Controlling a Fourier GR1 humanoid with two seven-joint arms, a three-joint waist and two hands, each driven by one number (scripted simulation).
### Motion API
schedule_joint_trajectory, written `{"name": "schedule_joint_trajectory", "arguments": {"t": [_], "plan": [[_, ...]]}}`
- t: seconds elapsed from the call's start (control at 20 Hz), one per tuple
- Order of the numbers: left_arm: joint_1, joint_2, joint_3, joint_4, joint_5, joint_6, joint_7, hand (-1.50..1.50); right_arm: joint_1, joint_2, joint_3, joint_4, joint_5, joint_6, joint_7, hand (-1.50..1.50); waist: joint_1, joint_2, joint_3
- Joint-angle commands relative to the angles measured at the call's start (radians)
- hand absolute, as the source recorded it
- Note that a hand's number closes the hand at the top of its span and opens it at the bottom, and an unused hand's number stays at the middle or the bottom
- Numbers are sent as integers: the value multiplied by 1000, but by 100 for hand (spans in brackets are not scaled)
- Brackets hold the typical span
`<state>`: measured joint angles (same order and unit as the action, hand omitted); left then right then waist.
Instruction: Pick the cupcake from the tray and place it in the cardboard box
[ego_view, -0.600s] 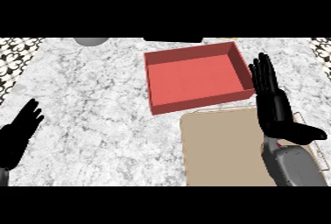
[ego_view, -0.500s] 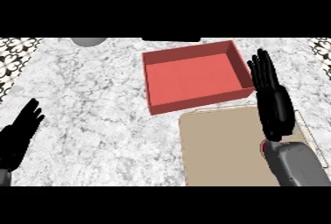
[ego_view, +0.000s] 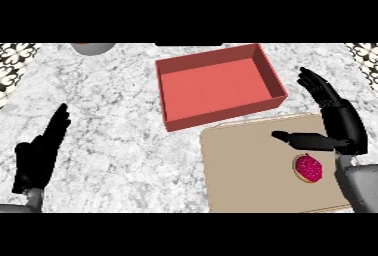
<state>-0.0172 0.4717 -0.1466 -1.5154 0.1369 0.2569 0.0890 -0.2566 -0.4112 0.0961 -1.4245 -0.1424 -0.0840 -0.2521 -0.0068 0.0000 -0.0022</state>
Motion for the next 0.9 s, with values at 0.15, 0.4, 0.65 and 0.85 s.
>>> {"name": "schedule_joint_trajectory", "arguments": {"t": [0.15,0.4,0.65,0.85], "plan": [[15,-40,-7,6,-61,-2,-36,0,105,-124,-118,68,-39,194,-181,-150,3,-1,2],[20,-52,-36,-57,-87,41,17,0,88,-325,-17,47,204,194,-127,-150,2,-7,1],[12,-33,-1,-4,-52,-11,-19,0,69,-500,72,-24,309,353,-10,-150,2,-4,-1],[-22,-51,-26,-23,-92,16,14,0,30,-587,147,-91,368,485,129,-150,9,-3,-1]]}}
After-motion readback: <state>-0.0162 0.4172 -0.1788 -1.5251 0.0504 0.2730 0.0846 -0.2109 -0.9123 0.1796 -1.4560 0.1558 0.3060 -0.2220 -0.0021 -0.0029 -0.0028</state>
